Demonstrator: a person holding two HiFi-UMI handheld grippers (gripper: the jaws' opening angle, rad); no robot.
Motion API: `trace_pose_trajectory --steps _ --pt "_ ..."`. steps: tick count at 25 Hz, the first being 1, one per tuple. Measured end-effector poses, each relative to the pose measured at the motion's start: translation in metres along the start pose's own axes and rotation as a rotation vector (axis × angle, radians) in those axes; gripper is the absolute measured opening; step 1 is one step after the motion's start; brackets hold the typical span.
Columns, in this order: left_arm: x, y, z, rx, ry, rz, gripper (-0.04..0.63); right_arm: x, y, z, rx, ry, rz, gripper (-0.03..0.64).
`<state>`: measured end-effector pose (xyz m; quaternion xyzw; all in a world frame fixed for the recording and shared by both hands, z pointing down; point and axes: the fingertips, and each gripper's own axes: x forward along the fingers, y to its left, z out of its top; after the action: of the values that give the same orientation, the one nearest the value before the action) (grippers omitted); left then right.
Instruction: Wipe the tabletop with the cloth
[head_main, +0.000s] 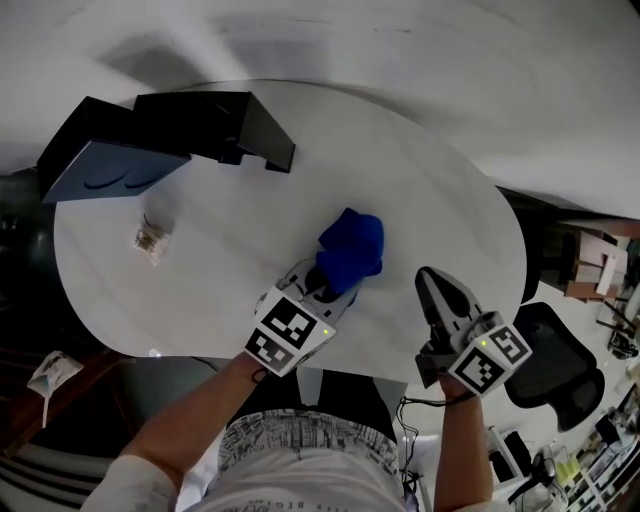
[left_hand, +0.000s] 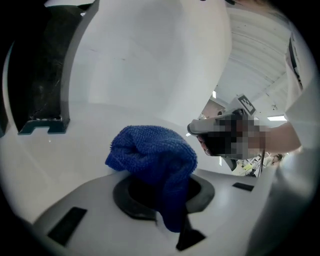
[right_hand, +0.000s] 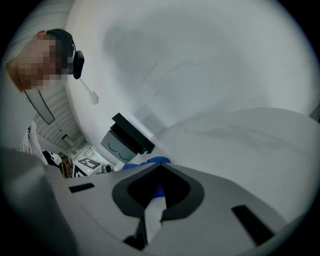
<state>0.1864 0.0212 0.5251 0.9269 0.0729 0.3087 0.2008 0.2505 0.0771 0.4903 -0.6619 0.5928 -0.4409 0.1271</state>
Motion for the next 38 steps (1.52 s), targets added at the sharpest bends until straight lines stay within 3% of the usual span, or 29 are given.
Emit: trace_pose_trajectory --steps 7,12,19,30,38 --pt "0.009 -0.010 0.004 -0.019 0.008 -0.013 0.089 -0.003 -0.005 0.002 0.005 -0.002 -0.004 0.008" --pt "-0.018 0.000 0.014 -0.029 -0.042 0.024 0.089 0.010 0.014 0.004 -0.023 0.015 0.026 0.008" --pt "-0.084 0.031 0.001 -0.084 -0.107 0.103 0.089 0.050 0.067 -0.012 -0.078 0.072 0.095 0.008" --pt "-0.212 0.085 -0.056 -0.193 -0.177 0.273 0.089 0.121 0.161 -0.059 -0.155 0.187 0.212 0.008" --pt "-0.278 0.119 -0.093 -0.251 -0.202 0.356 0.089 0.162 0.212 -0.091 -0.195 0.252 0.253 0.008"
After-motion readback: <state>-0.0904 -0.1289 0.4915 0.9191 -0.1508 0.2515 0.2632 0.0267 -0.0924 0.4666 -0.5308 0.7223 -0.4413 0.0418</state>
